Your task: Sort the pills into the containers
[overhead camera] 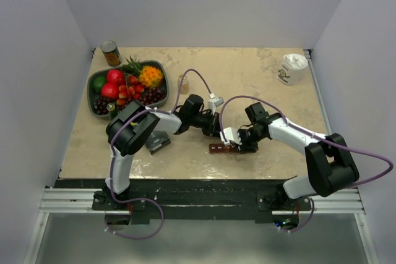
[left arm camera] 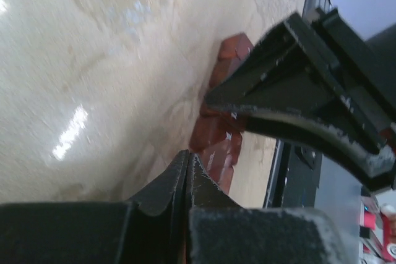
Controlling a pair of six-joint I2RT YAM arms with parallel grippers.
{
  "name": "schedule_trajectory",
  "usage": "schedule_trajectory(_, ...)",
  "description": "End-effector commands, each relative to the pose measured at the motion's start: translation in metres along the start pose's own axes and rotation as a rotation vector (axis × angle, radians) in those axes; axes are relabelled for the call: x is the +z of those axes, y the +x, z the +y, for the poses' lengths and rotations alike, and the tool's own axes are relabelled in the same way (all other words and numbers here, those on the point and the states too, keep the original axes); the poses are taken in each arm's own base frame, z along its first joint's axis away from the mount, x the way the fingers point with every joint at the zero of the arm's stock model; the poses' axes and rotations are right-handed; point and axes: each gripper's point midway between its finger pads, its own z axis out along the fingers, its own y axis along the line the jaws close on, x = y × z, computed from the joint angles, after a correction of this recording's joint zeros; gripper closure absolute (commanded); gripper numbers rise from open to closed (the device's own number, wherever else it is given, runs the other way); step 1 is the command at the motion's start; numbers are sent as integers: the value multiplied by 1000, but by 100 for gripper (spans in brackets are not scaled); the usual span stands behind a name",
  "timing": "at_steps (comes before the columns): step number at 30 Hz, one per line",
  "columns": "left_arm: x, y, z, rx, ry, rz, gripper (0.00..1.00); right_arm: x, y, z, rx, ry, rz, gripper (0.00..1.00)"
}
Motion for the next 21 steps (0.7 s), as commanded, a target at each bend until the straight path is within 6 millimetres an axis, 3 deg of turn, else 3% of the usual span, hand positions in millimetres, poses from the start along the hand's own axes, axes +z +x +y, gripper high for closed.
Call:
schedule_trajectory(1,-13,5,-37,68,117,12,98,2,4,-6,29,9,33,73)
schedule_trajectory(6,-13,27,-50,76,143,80,99,2,5,-8,41,16,34,74)
schedule_trajectory(12,-10,32,-49,79,113,94,99,3,5,-9,54,19,35,70)
schedule_trajectory(21,-9,36,-18,52,-44,114,99,-6,-15,-14,92,28,-42,34)
